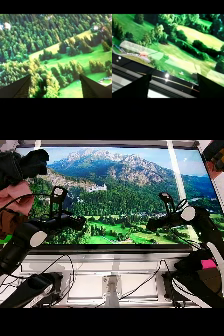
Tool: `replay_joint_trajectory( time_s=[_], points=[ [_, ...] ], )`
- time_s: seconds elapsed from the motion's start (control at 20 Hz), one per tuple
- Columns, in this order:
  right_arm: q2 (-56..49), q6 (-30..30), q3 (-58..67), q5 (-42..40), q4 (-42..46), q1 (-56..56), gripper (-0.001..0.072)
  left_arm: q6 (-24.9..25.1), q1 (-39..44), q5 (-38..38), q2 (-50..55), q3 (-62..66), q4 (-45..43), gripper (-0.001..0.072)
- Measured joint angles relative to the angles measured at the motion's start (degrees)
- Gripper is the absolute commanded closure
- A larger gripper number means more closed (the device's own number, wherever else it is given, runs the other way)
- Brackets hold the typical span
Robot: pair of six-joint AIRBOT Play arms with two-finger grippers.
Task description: Fold the clothes and pants, and hang the long-sleeved shirts on hangers.
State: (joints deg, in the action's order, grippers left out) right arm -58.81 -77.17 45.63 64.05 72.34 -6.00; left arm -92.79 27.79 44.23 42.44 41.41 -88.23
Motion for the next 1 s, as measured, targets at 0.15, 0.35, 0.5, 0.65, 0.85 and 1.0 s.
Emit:
replay_joint_trajectory(
  time_s=[0.15,0.35,0.5,0.65,0.85,1.0],
  points=[
    [-0.02,0.11,0.00,-0.35,-0.02,0.00,0.0089,0.02,0.02,0.00,0.00,0.00,0.00,0.0005],
    [0.00,0.22,0.00,-0.63,-0.02,0.00,0.0090,0.02,0.00,0.00,0.00,0.00,0.00,0.0005],
    [0.00,0.26,0.00,-1.27,-0.11,0.00,0.0090,0.02,0.02,0.02,0.00,0.00,0.00,0.0006],
    [0.00,0.26,0.00,-2.60,-1.22,0.00,0.0090,0.02,0.02,0.02,0.00,0.00,0.00,0.0005],
    [0.00,0.24,0.07,-5.27,-6.12,0.00,0.0090,0.00,0.00,0.02,0.00,0.00,0.00,0.0005],
    [0.00,0.24,0.07,-8.94,-12.52,0.00,0.0090,0.00,0.02,0.02,0.00,0.00,0.00,0.0006]
  ],
)
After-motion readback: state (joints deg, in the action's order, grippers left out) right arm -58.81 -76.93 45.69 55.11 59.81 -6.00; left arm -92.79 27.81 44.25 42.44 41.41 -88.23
